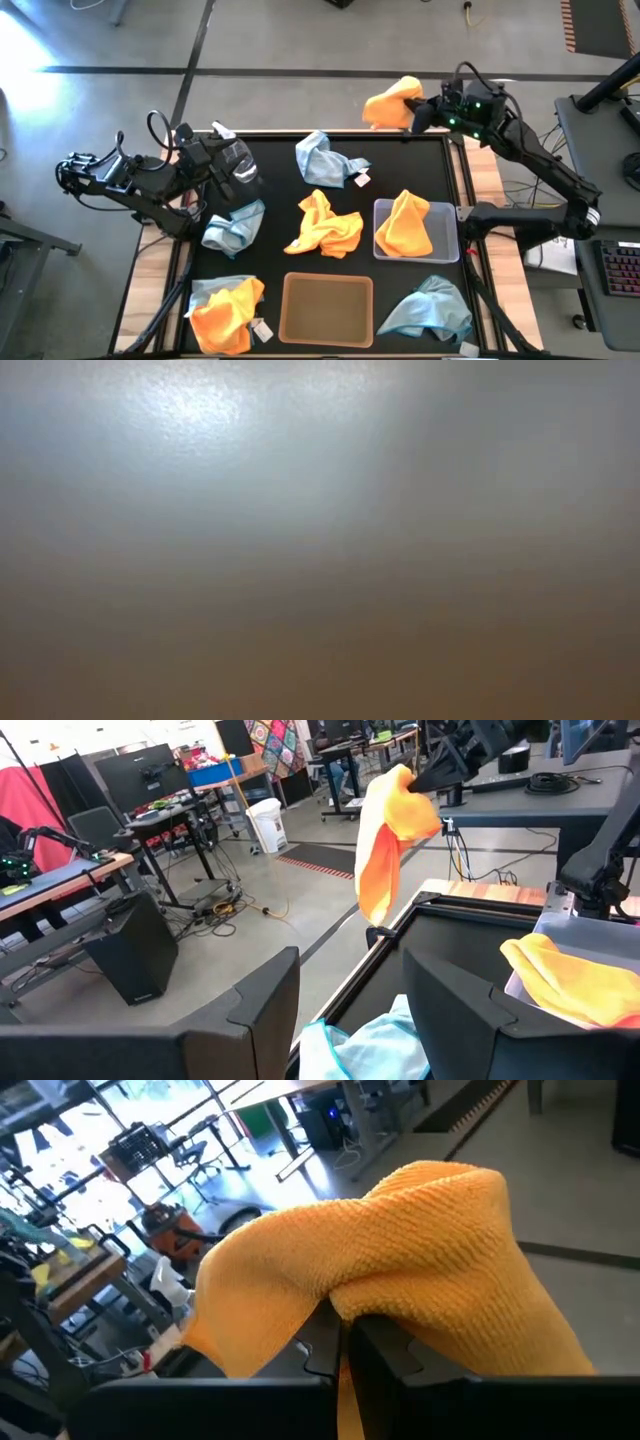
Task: Sort microfiber towel by color & place in baskets
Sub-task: Put the top orange microfiber towel into the transparent bin
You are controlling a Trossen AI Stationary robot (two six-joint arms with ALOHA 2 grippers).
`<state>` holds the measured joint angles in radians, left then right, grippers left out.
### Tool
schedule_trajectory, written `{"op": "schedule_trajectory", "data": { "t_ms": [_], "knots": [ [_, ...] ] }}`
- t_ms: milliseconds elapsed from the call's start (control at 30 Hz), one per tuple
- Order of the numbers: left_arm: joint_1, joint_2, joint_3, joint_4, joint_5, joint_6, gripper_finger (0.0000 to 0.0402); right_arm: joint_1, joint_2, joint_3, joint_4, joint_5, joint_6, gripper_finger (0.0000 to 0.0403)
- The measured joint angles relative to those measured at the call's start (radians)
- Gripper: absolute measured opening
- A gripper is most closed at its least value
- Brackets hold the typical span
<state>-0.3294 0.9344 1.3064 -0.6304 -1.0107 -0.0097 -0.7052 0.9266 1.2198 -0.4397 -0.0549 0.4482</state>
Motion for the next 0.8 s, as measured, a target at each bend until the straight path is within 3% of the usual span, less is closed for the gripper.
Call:
{"op": "schedule_trajectory", "data": {
  "t_ms": [233,800],
  "knots": [
    [0.0,0.0,0.0,0.0,0.0,0.0,0.0165,0.0,-0.023,0.0,0.0,-0.126,0.03,0.0009],
    [0.0,0.0,0.0,-0.01,0.0,0.0,0.0165,0.0,-0.15,0.0,-0.06,-0.574,0.144,0.0012]
  ]
}}
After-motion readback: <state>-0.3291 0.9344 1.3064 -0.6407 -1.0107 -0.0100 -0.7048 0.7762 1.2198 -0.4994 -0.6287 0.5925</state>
